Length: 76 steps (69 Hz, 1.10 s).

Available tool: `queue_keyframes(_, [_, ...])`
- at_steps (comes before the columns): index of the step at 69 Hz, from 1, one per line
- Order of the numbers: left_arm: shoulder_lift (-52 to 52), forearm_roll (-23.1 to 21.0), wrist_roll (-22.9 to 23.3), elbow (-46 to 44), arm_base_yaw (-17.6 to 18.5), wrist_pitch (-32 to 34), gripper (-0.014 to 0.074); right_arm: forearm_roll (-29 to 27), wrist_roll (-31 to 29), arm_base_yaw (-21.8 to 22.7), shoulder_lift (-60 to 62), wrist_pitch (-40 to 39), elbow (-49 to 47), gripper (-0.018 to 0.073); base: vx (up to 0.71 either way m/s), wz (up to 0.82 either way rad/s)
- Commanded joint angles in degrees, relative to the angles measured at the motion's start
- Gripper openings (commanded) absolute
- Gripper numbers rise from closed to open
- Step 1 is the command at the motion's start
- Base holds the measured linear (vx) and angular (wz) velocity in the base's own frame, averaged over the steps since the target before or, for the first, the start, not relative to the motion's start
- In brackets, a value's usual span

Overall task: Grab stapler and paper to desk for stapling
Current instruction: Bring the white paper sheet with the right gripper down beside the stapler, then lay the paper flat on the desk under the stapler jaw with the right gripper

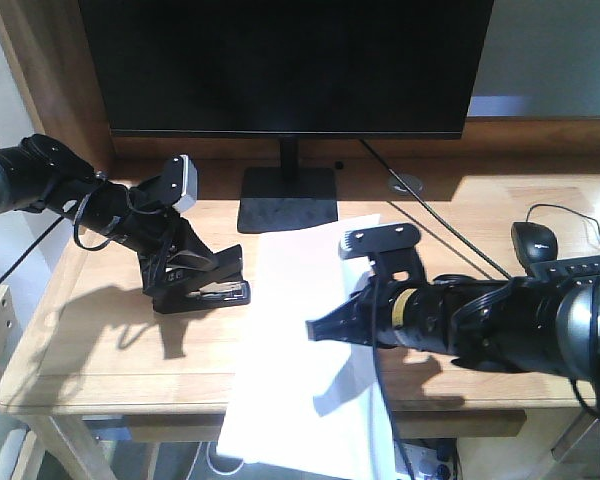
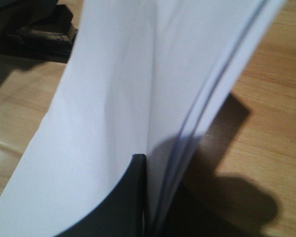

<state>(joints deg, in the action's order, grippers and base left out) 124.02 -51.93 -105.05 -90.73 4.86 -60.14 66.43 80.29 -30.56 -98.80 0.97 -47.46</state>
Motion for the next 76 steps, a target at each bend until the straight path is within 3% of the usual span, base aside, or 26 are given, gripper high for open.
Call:
queue_keyframes(1, [-3.8,-3.1,0.6,-1.7,0.1,-0.9,-0.0006,0.1,0.4,1.9,2.1,-2.5,-1.5,-0.0003,0.00,0.00])
queue_keyframes(24, [-3.8,-3.1,0.6,-1.7,0.1,-0.9,-0.0006,0.5,-2.2,2.1,2.0,-8.8,-1.6,-0.0003,0.00,0.00])
queue_keyframes(76, [-3.8,-3.1,0.6,-1.7,0.1,-0.9,-0.0006,0.2,-3.2,2.1,-5.6,-11.7,-11.4,-0.0003,0.00,0.00])
